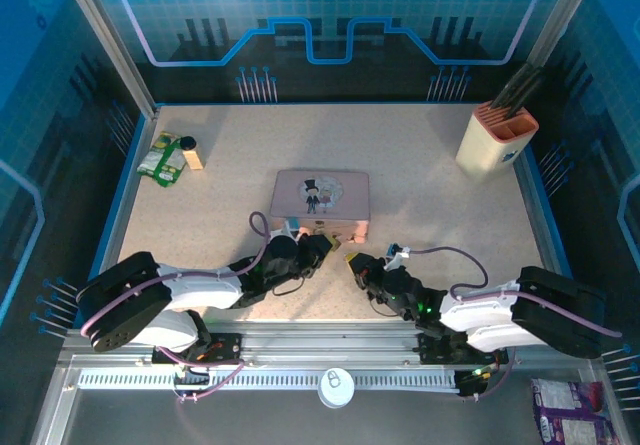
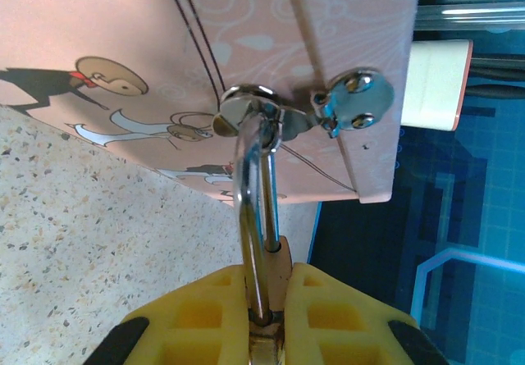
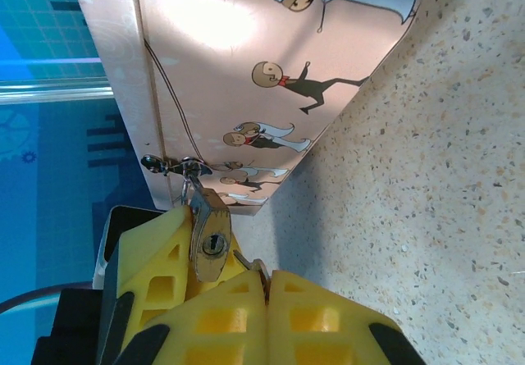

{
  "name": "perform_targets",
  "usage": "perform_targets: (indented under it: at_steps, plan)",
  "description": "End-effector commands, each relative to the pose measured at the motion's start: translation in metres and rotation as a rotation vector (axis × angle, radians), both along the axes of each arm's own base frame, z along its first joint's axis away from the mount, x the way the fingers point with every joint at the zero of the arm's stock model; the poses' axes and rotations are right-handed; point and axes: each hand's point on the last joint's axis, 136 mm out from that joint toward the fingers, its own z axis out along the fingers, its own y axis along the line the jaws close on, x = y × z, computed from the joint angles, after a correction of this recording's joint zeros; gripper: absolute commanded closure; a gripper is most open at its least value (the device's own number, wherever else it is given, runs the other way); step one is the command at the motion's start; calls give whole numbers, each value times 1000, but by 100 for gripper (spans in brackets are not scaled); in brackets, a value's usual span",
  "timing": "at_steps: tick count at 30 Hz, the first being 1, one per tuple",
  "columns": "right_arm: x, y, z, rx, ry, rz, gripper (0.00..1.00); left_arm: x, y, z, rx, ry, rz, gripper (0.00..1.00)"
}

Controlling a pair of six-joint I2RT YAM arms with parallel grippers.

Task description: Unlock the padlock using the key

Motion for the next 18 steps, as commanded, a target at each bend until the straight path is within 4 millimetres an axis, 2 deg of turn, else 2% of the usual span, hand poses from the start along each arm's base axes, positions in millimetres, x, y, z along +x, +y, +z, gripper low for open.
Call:
perform_targets:
  at_steps: [1, 18]
  plan:
    - [-1, 2, 8, 48, -17, -6, 100, 5, -10, 36, -112, -95, 3, 100]
    - [-2, -10, 7, 6, -15, -32, 100, 4, -13, 33, -102, -104, -4, 100]
